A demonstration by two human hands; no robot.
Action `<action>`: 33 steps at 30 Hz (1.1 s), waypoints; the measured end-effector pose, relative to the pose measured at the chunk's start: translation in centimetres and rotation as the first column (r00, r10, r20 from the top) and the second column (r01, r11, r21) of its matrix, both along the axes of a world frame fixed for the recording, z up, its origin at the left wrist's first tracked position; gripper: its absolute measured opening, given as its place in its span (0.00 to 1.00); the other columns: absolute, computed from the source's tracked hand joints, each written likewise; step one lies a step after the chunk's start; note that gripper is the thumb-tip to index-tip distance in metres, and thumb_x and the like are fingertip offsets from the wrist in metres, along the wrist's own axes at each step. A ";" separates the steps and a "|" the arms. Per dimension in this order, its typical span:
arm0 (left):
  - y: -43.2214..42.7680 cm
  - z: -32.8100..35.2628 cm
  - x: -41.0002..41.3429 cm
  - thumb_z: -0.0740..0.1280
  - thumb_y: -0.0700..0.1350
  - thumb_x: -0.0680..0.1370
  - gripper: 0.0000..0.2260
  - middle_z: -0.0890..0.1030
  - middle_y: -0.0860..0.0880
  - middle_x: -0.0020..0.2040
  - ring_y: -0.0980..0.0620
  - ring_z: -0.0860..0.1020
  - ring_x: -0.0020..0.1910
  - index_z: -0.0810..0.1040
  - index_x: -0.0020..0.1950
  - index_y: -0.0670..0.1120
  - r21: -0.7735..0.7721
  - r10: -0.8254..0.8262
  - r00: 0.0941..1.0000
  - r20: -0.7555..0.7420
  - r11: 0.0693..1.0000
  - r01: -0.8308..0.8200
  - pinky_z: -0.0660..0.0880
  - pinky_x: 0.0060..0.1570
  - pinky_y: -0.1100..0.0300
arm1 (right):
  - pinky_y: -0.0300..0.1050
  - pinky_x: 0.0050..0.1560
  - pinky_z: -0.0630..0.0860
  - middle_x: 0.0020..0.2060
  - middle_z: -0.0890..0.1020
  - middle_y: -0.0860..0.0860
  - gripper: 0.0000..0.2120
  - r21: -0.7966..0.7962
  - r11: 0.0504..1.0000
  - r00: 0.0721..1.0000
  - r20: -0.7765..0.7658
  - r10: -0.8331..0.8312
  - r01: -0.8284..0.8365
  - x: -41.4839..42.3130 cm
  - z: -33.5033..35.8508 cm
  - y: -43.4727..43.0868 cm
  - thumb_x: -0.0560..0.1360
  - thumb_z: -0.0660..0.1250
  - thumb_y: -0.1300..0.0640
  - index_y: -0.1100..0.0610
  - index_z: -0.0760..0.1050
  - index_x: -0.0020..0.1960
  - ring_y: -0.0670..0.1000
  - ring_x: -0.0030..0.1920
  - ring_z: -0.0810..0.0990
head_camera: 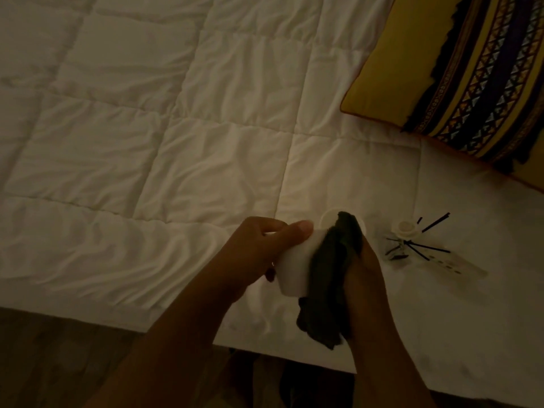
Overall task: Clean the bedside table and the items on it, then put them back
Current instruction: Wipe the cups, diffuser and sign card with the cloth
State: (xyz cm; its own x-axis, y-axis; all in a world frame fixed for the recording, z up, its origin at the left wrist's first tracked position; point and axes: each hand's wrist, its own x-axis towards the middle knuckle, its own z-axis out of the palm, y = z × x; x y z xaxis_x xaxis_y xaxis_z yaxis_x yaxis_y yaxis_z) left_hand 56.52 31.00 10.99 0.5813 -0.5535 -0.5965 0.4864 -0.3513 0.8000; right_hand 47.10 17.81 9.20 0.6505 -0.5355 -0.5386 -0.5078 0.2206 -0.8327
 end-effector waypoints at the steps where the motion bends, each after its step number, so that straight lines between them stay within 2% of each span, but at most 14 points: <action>1: -0.3 -0.4 -0.1 0.67 0.69 0.63 0.30 0.80 0.46 0.35 0.48 0.77 0.33 0.81 0.39 0.41 0.037 0.019 0.999 0.050 0.999 -0.021 0.74 0.30 0.60 | 0.58 0.57 0.76 0.52 0.81 0.59 0.11 -0.014 1.000 1.000 -0.010 -0.019 0.019 0.0 -0.2 0.4 0.81 0.58 0.54 0.58 0.74 0.58 0.60 0.53 0.80; 3: -0.8 -0.9 -0.9 0.67 0.70 0.64 0.34 0.76 0.42 0.33 0.47 0.74 0.31 0.77 0.38 0.35 0.074 0.061 0.991 0.121 0.995 -0.070 0.73 0.30 0.60 | 0.48 0.48 0.81 0.43 0.81 0.49 0.17 -0.157 0.985 0.995 -0.052 -0.080 0.071 0.2 -0.2 1.7 0.78 0.57 0.41 0.52 0.74 0.55 0.48 0.44 0.82; 5: -1.3 -1.6 -1.7 0.67 0.70 0.65 0.31 0.71 0.45 0.29 0.49 0.71 0.27 0.71 0.33 0.40 0.135 0.088 0.978 0.190 0.984 -0.115 0.72 0.29 0.60 | 0.35 0.35 0.80 0.37 0.79 0.43 0.23 -0.404 0.913 0.996 -0.031 -0.078 0.059 0.1 -0.1 3.2 0.72 0.52 0.34 0.49 0.71 0.56 0.40 0.38 0.81; 7: -1.8 -2.6 -2.1 0.65 0.73 0.61 0.28 0.69 0.49 0.27 0.52 0.69 0.25 0.68 0.31 0.48 0.195 0.153 0.955 0.255 0.959 -0.205 0.70 0.26 0.63 | 0.38 0.34 0.81 0.37 0.79 0.43 0.21 -0.487 0.873 0.999 -0.018 -0.029 0.017 -0.2 -0.8 4.5 0.72 0.50 0.33 0.44 0.68 0.54 0.41 0.36 0.82; 10: -2.5 -4.9 -1.8 0.67 0.74 0.59 0.26 0.74 0.56 0.31 0.58 0.73 0.29 0.68 0.35 0.52 0.296 0.182 0.884 0.430 0.897 -0.329 0.71 0.30 0.64 | 0.46 0.46 0.82 0.47 0.81 0.46 0.24 -0.472 0.879 0.998 -0.036 0.059 -0.069 -0.9 -2.2 5.8 0.73 0.49 0.34 0.49 0.69 0.58 0.44 0.45 0.82; 12: -2.7 -6.6 -1.3 0.73 0.69 0.59 0.27 0.77 0.57 0.46 0.58 0.77 0.44 0.69 0.49 0.57 0.314 0.167 0.845 0.508 0.878 -0.362 0.75 0.40 0.63 | 0.44 0.46 0.80 0.45 0.80 0.45 0.23 -0.502 0.859 0.994 -0.084 0.066 -0.100 -1.8 -3.7 5.6 0.74 0.50 0.36 0.51 0.71 0.56 0.42 0.44 0.80; 13: -2.6 -7.6 -1.0 0.75 0.66 0.59 0.33 0.76 0.55 0.55 0.56 0.77 0.52 0.66 0.58 0.58 0.312 0.143 0.832 0.535 0.883 -0.352 0.77 0.48 0.60 | 0.42 0.44 0.79 0.42 0.79 0.44 0.21 -0.518 0.848 0.991 -0.118 0.062 -0.115 -2.3 -4.3 5.3 0.74 0.51 0.36 0.50 0.70 0.53 0.42 0.41 0.79; 15: -2.4 -9.4 -0.1 0.78 0.62 0.59 0.47 0.70 0.51 0.68 0.57 0.70 0.62 0.56 0.71 0.60 0.323 0.052 0.809 0.586 0.900 -0.292 0.71 0.59 0.58 | 0.38 0.41 0.76 0.39 0.77 0.42 0.16 -0.503 0.852 0.982 -0.176 0.064 -0.145 -3.6 -5.5 4.7 0.73 0.51 0.36 0.46 0.68 0.49 0.40 0.38 0.77; 18: -1.8 -11.7 0.7 0.78 0.61 0.60 0.55 0.64 0.48 0.72 0.56 0.64 0.66 0.46 0.76 0.60 0.387 -0.101 0.778 0.620 0.902 -0.192 0.65 0.63 0.56 | 0.35 0.36 0.73 0.36 0.76 0.43 0.08 -0.412 0.887 0.966 -0.229 0.120 -0.207 -5.1 -6.5 4.2 0.75 0.55 0.38 0.41 0.64 0.43 0.40 0.36 0.77; 21: -1.3 -13.8 0.6 0.76 0.61 0.64 0.54 0.61 0.47 0.74 0.46 0.62 0.71 0.43 0.78 0.55 0.480 -0.188 0.782 0.594 0.863 -0.158 0.65 0.69 0.43 | 0.35 0.38 0.75 0.36 0.77 0.44 0.06 -0.336 0.904 0.951 -0.243 0.189 -0.266 -6.1 -7.4 4.2 0.77 0.59 0.41 0.41 0.65 0.43 0.41 0.37 0.78; 23: -1.0 -14.4 0.7 0.75 0.62 0.64 0.54 0.61 0.46 0.75 0.44 0.62 0.72 0.42 0.78 0.55 0.515 -0.221 0.769 0.600 0.842 -0.160 0.63 0.69 0.38 | 0.33 0.38 0.73 0.35 0.77 0.44 0.06 -0.303 0.916 0.956 -0.205 0.208 -0.264 -6.5 -7.8 4.2 0.77 0.61 0.43 0.41 0.66 0.43 0.40 0.38 0.78; 27: -0.8 -13.5 0.5 0.74 0.65 0.64 0.53 0.60 0.46 0.76 0.45 0.59 0.74 0.45 0.78 0.52 0.554 -0.290 0.725 0.625 0.819 -0.150 0.59 0.72 0.40 | 0.36 0.35 0.76 0.34 0.77 0.46 0.06 -0.314 0.922 0.971 -0.152 0.187 -0.227 -7.2 -7.5 3.6 0.77 0.62 0.45 0.42 0.67 0.42 0.41 0.37 0.79; 30: -1.2 -11.6 0.4 0.73 0.58 0.69 0.38 0.60 0.47 0.75 0.46 0.59 0.74 0.62 0.74 0.49 0.460 -0.243 0.630 0.737 0.864 -0.205 0.65 0.70 0.42 | 0.39 0.33 0.77 0.34 0.78 0.45 0.07 -0.336 0.916 0.973 -0.146 0.178 -0.218 -7.7 -6.7 2.3 0.76 0.61 0.42 0.43 0.68 0.44 0.41 0.35 0.79; 33: -3.3 -10.0 -0.1 0.71 0.47 0.74 0.22 0.71 0.48 0.68 0.56 0.69 0.67 0.72 0.67 0.47 0.286 -0.206 0.468 0.859 0.952 -0.106 0.72 0.65 0.57 | 0.34 0.34 0.76 0.34 0.78 0.43 0.10 -0.369 0.915 0.984 -0.136 0.118 -0.161 -8.3 -6.0 0.6 0.73 0.57 0.36 0.42 0.68 0.44 0.37 0.38 0.79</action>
